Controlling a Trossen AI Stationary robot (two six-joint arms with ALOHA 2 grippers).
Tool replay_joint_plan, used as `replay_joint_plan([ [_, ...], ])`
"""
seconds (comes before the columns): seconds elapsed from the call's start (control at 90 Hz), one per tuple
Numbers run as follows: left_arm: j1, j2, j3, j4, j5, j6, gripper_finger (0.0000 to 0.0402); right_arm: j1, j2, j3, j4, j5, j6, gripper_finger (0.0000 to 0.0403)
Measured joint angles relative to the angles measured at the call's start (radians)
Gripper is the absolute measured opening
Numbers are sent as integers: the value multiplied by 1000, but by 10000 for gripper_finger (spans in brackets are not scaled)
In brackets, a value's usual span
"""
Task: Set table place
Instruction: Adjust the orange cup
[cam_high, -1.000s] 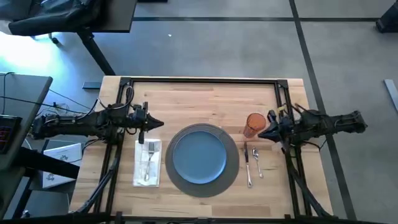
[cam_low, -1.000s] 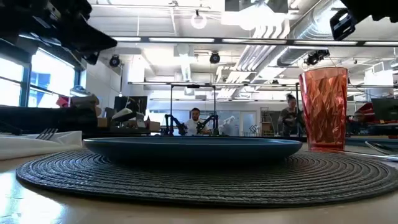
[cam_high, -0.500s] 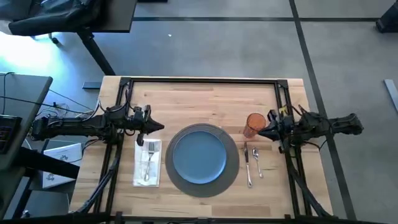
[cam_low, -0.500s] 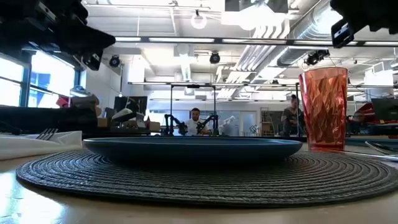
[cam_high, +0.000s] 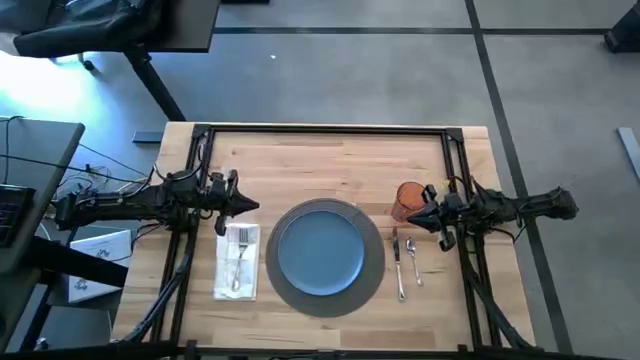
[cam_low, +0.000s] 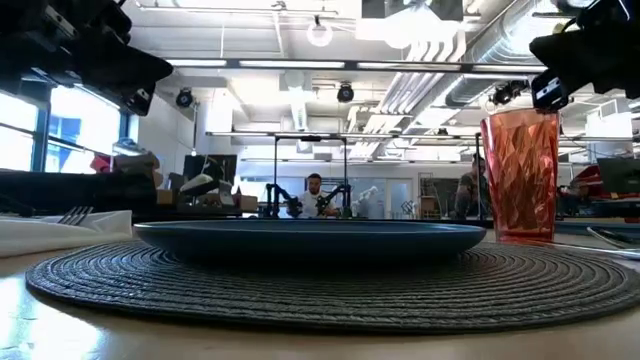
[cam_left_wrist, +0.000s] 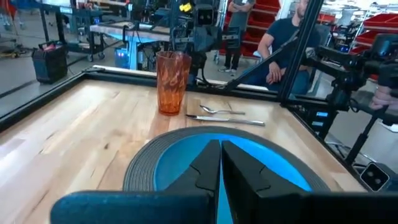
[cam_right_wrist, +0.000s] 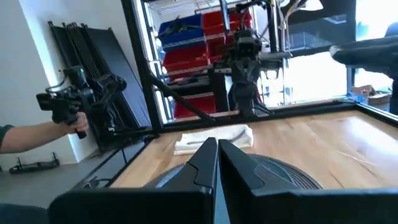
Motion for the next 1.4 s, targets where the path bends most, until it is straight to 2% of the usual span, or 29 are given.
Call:
replay_joint_plan([
  [0.222,0,-81,0,-65,-36,8,1,0,-19,0,-18,139,-1,0],
  [0.3,0,-100,0,-79,-43,9,1,0,-23,0,-38,159,-10,0],
  [0.522,0,-170,0,-155,-13,8,1,0,-22,-1,-62,160,-5,0],
  [0.789,-1,-266,0,-167,8,1,1,0,-21,-1,-66,156,-5,0],
  [0.944,-1,-274,0,-183,9,1,1,0,-21,-1,-65,123,3,0],
  [1.4,-1,-274,0,-186,13,-10,1,0,-21,-1,-52,126,-51,0],
])
